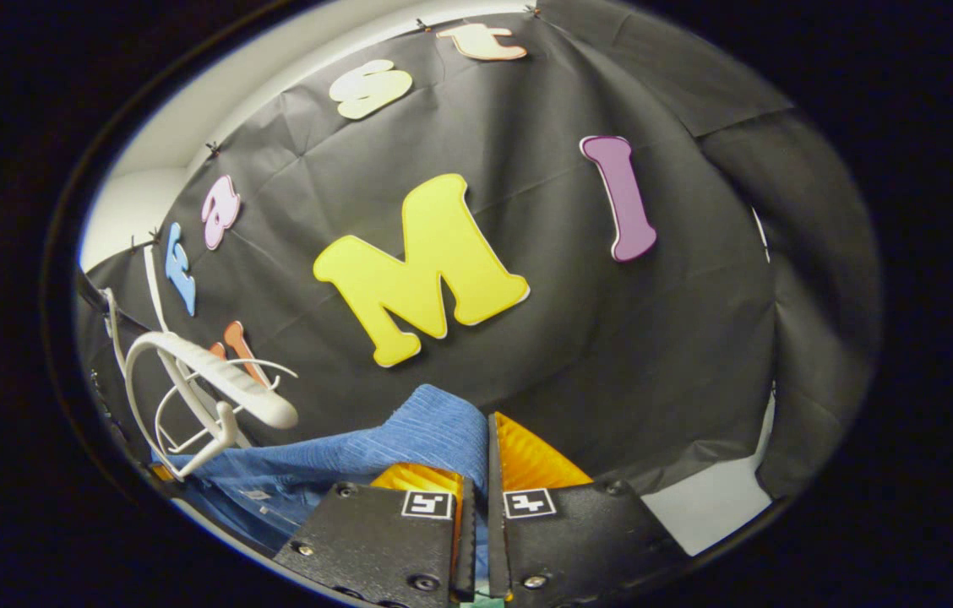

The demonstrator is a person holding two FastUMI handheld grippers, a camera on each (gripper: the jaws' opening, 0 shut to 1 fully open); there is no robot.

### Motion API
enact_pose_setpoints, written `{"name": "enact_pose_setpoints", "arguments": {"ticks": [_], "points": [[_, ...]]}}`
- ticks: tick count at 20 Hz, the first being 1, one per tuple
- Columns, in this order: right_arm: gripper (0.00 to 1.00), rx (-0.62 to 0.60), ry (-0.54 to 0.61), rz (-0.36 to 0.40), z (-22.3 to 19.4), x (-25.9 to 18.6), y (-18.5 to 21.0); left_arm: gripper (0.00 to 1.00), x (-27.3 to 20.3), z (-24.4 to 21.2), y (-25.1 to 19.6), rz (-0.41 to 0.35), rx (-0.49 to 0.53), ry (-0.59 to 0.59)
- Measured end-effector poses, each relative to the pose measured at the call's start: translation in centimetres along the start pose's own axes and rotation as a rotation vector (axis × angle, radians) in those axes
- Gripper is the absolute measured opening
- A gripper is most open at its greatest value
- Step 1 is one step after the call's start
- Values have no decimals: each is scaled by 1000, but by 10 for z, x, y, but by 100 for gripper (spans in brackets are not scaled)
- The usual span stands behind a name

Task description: Grasp the clothes on the hanger with both hands and then place them into the laundry hamper below.

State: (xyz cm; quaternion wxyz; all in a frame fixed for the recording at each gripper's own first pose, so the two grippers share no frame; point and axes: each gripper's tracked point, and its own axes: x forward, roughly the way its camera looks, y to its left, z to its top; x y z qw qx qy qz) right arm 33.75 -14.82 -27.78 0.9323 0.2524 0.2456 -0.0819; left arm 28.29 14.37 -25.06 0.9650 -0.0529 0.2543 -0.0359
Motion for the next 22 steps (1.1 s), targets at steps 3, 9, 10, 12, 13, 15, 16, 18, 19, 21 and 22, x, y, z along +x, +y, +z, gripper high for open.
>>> {"name": "enact_pose_setpoints", "arguments": {"ticks": [3, 9, 10, 12, 13, 15, 16, 18, 19, 21, 22], "points": [[9, -13, 34, -22, -21, -3, -6, 10, -6, -18, 4, 16, 10, 17], [9, -7, 113, -57, -66, -13, -12, 10, -27, -61, 7, 39, 18, 71], [9, 1, 126, -63, -74, -17, -14, 10, -30, -66, 7, 38, 14, 77], [9, 15, 149, -69, -87, -22, -13, 10, -35, -76, 6, 39, 9, 90], [9, 20, 162, -68, -94, -27, -13, 10, -40, -81, 4, 42, 8, 94], [9, 18, 182, -69, -107, -35, -9, 10, -48, -90, 3, 40, 1, 104], [9, 11, 190, -71, -115, -42, -7, 10, -52, -95, 2, 37, 1, 110], [9, -8, 213, -73, -132, -53, -3, 10, -59, -105, -2, 32, -7, 122], [9, -17, 227, -72, -141, -59, -1, 9, -62, -108, -6, 20, -26, 123], [8, -22, 241, -74, -155, -71, 4, 9, -70, -108, -18, -10, -48, 116], [8, -21, 247, -75, -162, -79, 9, 9, -72, -108, -25, -29, -51, 114]]}}
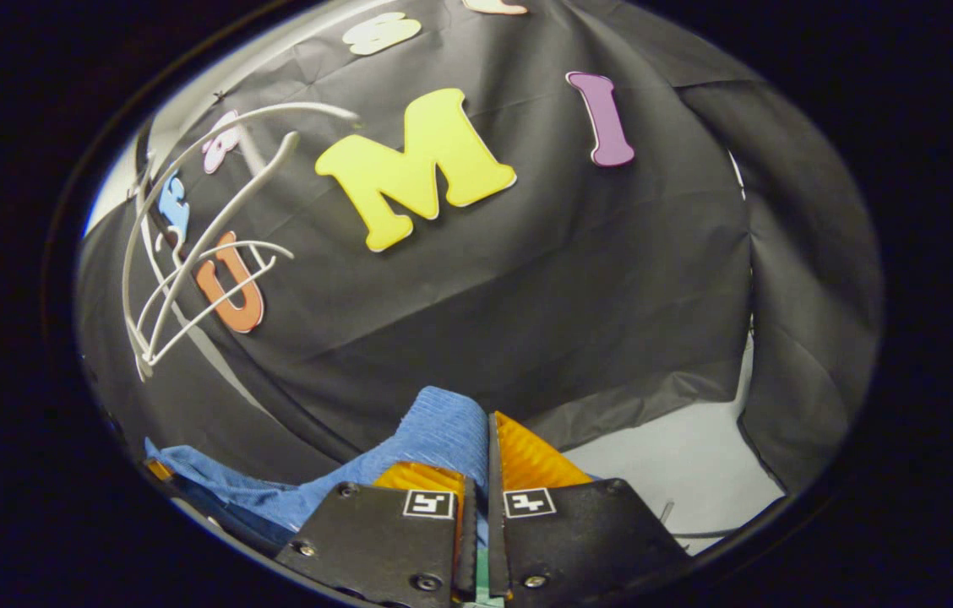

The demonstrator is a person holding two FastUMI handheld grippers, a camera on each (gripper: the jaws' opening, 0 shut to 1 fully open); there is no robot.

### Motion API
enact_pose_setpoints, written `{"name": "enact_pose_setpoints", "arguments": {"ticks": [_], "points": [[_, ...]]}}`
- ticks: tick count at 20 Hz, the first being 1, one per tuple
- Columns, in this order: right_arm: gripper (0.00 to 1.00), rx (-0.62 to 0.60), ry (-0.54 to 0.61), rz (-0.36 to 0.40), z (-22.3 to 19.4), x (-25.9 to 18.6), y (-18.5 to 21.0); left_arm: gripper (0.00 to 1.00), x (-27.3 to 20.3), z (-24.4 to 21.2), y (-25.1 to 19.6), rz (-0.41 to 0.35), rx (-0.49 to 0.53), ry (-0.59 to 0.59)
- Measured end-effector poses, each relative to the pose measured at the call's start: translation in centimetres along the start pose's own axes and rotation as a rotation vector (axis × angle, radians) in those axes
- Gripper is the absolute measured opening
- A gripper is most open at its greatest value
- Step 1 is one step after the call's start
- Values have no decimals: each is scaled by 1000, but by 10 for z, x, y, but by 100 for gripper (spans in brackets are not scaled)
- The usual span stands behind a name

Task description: Grasp the clothes on the hanger with both hands and then place them into the laundry hamper below.

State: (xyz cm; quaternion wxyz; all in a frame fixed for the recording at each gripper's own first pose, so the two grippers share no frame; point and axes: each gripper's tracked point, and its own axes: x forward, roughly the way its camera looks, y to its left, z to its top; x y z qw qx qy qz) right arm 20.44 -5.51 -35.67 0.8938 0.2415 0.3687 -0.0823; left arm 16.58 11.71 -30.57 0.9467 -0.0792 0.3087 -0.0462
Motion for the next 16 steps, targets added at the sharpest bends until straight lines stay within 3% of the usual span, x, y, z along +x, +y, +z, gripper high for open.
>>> {"name": "enact_pose_setpoints", "arguments": {"ticks": [7, 16], "points": [[8, -8, -25, 17, -24, -56, 42, 9, -32, 13, -57, -147, 85, -52], [8, 13, -1, 127, -45, -102, 119, 10, -51, 28, -132, -336, 170, -91]]}}
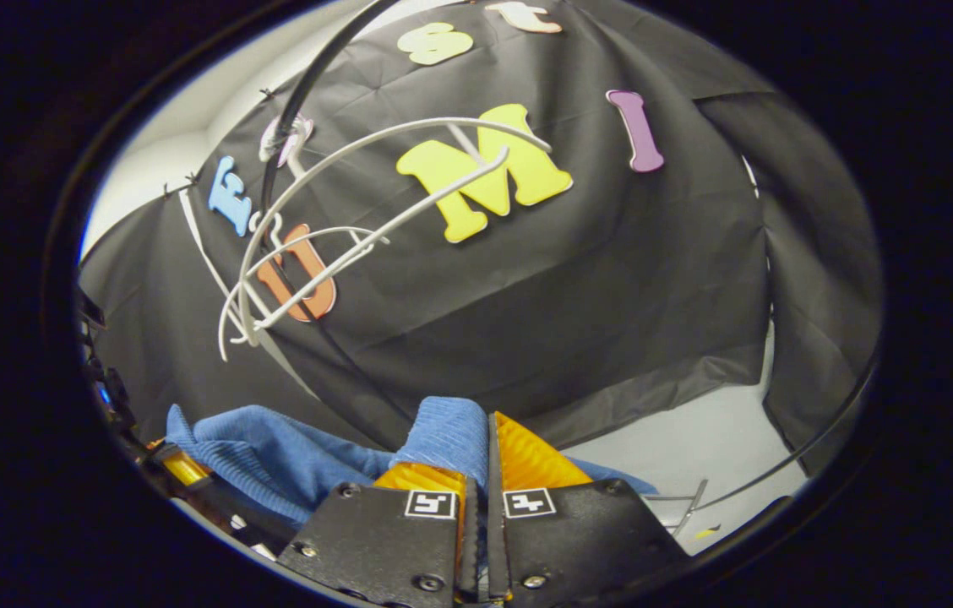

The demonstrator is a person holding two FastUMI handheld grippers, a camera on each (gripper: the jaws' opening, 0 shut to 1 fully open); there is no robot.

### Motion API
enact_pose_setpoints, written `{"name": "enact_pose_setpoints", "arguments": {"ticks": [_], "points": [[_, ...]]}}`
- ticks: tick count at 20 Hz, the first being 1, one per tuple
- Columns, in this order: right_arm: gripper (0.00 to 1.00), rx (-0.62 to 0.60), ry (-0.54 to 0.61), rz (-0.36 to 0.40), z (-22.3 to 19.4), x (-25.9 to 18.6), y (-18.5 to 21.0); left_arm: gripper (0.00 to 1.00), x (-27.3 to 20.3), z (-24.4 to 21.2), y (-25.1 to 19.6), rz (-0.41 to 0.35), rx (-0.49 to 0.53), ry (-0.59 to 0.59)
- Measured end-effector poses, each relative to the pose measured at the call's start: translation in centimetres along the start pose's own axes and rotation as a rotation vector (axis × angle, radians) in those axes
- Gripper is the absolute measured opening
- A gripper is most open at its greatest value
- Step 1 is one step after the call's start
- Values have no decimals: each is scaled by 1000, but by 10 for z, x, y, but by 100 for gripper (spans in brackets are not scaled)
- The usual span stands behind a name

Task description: Grasp the clothes on the hanger with both hands and then place them into the laundry hamper below.

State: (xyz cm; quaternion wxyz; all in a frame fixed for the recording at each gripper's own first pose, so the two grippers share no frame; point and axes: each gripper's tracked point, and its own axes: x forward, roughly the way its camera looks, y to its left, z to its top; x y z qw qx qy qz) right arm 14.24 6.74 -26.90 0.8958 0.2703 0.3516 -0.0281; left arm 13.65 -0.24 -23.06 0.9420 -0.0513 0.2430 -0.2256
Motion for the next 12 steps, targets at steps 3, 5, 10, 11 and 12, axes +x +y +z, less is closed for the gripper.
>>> {"name": "enact_pose_setpoints", "arguments": {"ticks": [3, 5, 10, 11, 12], "points": [[7, 8, 17, 63, 5, -4, 24, 10, -3, 11, -15, -40, -27, -16], [7, 3, 22, 114, 10, -9, 40, 10, -4, 23, -24, -60, -33, -39], [7, 4, 31, 183, 20, -18, 49, 10, -6, 41, -32, -59, -18, -81], [7, -1, 33, 189, 21, -15, 46, 10, -4, 41, -31, -51, -18, -83], [7, -1, 37, 181, 19, -12, 39, 10, -1, 37, -31, -45, -18, -76]]}}
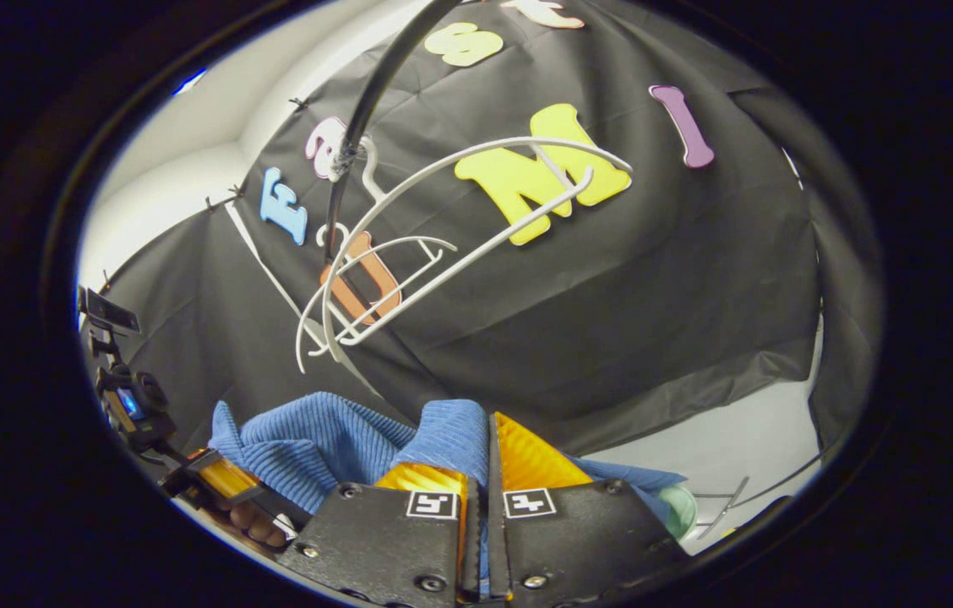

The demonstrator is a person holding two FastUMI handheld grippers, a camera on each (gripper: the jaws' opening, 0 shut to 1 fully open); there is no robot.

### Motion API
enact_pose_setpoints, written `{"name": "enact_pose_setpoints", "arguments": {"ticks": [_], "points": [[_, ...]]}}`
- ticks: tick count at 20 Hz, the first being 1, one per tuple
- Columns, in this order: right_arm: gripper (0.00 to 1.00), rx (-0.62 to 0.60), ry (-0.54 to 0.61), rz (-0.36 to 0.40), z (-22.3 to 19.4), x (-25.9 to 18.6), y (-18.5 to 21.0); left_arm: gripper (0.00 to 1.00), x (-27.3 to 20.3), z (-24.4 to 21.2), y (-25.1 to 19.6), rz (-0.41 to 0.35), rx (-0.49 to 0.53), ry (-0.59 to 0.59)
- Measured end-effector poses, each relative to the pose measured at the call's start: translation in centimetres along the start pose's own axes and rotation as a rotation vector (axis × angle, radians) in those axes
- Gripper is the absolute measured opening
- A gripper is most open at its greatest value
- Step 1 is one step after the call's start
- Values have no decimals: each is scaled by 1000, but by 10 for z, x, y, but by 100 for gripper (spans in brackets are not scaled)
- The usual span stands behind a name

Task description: Grasp the clothes on the hanger with both hands and then place them into the laundry hamper below.

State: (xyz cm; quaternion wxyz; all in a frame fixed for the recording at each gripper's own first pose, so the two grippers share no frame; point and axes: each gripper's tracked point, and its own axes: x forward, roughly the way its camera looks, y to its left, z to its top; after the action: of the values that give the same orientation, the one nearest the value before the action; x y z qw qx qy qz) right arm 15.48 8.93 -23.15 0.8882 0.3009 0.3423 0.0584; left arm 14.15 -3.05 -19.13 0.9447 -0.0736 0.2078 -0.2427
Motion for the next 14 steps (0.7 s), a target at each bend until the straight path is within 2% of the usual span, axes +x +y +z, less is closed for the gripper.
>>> {"name": "enact_pose_setpoints", "arguments": {"ticks": [3, 9, 14], "points": [[7, 16, 41, -52, -19, 12, -32, 10, 9, -33, 3, 25, -15, 61], [7, 114, 205, -158, -84, 47, -107, 10, 36, -137, 4, 51, -122, 268], [7, 117, 307, -222, -126, 58, -147, 10, 50, -196, 9, 79, -155, 384]]}}
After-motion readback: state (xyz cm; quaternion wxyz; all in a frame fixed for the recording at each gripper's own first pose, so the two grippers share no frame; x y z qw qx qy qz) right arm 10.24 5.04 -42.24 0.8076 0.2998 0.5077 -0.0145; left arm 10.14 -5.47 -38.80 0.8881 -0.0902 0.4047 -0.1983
